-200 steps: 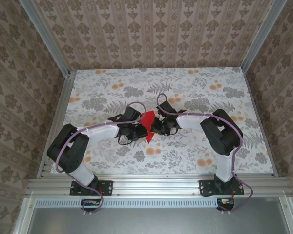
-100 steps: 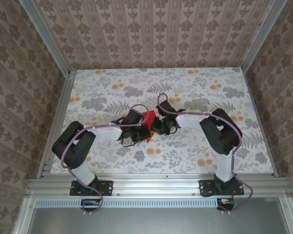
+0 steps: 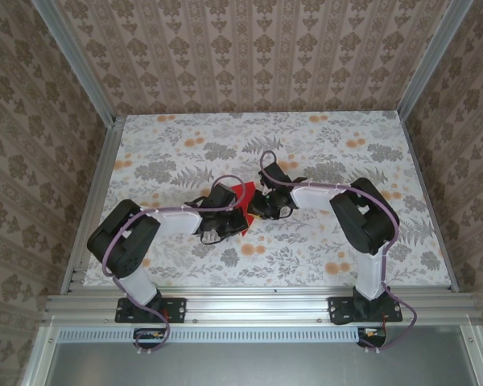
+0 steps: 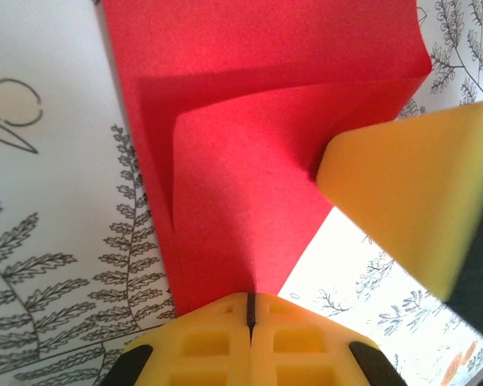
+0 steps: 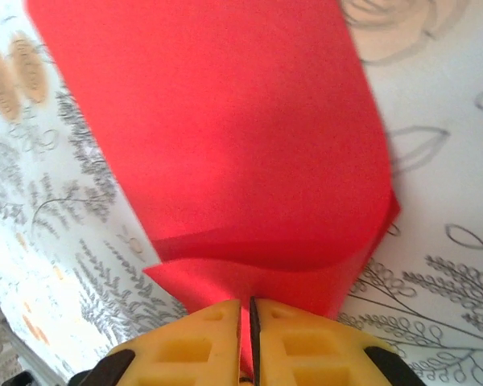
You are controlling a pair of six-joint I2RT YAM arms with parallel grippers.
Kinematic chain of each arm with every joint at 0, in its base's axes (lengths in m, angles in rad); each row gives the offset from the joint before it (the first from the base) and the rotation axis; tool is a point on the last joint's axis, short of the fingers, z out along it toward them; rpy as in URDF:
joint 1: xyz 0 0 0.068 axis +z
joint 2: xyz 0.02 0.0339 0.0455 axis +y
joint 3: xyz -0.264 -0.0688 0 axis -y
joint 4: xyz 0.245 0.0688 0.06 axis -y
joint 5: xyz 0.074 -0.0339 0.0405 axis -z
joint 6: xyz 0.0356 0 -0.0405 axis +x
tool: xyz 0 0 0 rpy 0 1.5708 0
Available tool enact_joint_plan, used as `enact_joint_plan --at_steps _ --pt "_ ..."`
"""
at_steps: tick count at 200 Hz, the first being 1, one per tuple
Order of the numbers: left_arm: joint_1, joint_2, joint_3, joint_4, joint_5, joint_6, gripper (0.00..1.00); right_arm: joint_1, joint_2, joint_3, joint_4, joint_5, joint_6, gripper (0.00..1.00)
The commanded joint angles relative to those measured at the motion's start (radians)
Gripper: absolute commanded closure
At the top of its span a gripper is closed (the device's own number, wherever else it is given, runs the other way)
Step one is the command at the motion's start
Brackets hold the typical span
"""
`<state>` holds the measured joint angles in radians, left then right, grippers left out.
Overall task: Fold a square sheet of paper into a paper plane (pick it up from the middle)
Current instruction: Third fold the triangle at the center of the table.
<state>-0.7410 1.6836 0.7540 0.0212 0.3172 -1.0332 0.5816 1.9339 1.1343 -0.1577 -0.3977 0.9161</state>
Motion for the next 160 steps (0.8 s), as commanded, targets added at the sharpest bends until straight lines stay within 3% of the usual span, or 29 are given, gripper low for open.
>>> enact_joint_plan --at_steps 1,64,160 --pt "-0.005 0.036 -0.062 -0.153 -0.076 -0.019 1.0 -0.007 -0.085 0.016 0.047 -0.057 -0.103 0.86" --pt "-0.012 0.047 -0.074 -0.147 -0.079 -0.028 1.0 -0.006 -0.094 -0.103 0.107 -0.078 -0.188 0.96" --pt "-0.021 0.041 -0.085 -0.186 -0.074 -0.021 1.0 -0.066 0.048 -0.035 0.084 -0.095 -0.266 0.98"
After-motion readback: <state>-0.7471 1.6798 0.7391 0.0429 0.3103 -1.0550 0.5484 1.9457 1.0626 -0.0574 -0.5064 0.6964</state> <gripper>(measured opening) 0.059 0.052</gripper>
